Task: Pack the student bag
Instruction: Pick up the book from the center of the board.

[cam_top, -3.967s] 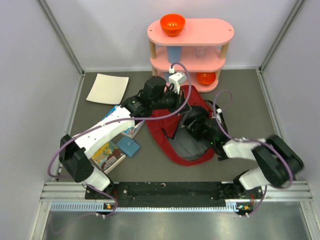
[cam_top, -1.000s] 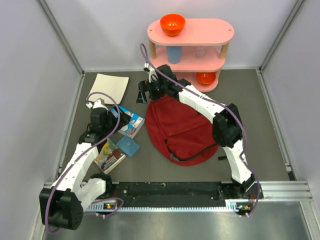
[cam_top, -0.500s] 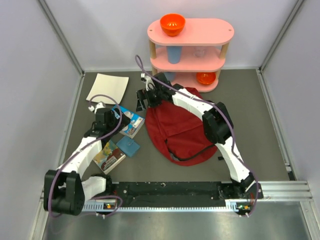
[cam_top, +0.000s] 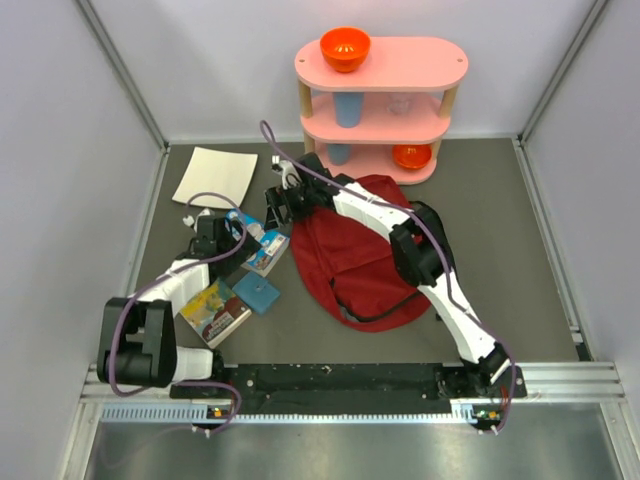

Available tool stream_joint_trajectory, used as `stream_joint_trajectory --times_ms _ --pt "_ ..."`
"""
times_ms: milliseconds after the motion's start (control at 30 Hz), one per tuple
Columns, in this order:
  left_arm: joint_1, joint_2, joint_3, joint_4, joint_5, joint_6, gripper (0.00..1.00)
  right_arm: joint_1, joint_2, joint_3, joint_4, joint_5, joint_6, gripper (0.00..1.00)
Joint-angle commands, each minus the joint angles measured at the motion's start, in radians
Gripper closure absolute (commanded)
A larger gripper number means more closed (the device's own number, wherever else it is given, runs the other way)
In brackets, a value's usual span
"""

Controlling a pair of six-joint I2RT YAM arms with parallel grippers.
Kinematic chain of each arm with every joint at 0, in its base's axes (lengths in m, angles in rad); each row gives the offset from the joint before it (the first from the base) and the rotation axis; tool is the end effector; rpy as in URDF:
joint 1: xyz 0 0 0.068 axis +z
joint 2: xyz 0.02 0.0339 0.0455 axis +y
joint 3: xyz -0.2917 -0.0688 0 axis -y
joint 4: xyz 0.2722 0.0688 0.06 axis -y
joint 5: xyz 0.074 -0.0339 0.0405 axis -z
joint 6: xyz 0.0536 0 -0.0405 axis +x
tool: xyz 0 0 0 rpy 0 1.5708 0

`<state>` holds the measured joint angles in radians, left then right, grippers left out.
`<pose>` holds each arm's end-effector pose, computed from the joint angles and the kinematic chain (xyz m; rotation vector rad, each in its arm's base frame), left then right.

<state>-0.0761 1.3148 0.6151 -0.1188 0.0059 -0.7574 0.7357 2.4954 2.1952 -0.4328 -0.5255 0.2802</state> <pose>0.2794 -0.0216 0.1731 -0.8082 2.2885 -0.3946 0.4417 0.4361 0.1854 -0.8321 2.3014 1.0973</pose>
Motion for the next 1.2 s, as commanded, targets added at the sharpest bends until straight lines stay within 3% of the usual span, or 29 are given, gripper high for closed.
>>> stream_joint_trajectory --times_ms 0,333,500,767,867,967,1167 --pt "0.010 0.035 0.023 0.113 0.071 -0.011 0.08 0.027 0.043 0.044 0.008 -0.014 -0.001 0.11" --pt "0.029 0.089 0.000 0.228 0.169 -0.022 0.26 0.027 0.106 0.066 0.006 -0.100 0.060 0.20" --pt "0.032 0.144 0.026 0.232 0.223 -0.010 0.24 0.027 0.117 0.041 0.006 -0.139 0.093 0.21" --pt "0.035 0.089 -0.026 0.361 0.308 -0.023 0.25 0.025 0.053 0.009 0.022 -0.174 0.120 0.34" --pt "0.035 0.069 -0.023 0.407 0.347 -0.008 0.39 0.021 0.011 -0.009 0.046 -0.185 0.138 0.38" --pt "0.036 0.066 -0.023 0.416 0.364 -0.003 0.61 -0.001 -0.009 -0.031 0.118 -0.259 0.204 0.43" --pt "0.036 0.055 -0.034 0.439 0.382 -0.017 0.70 -0.015 -0.059 -0.155 0.207 -0.314 0.272 0.46"
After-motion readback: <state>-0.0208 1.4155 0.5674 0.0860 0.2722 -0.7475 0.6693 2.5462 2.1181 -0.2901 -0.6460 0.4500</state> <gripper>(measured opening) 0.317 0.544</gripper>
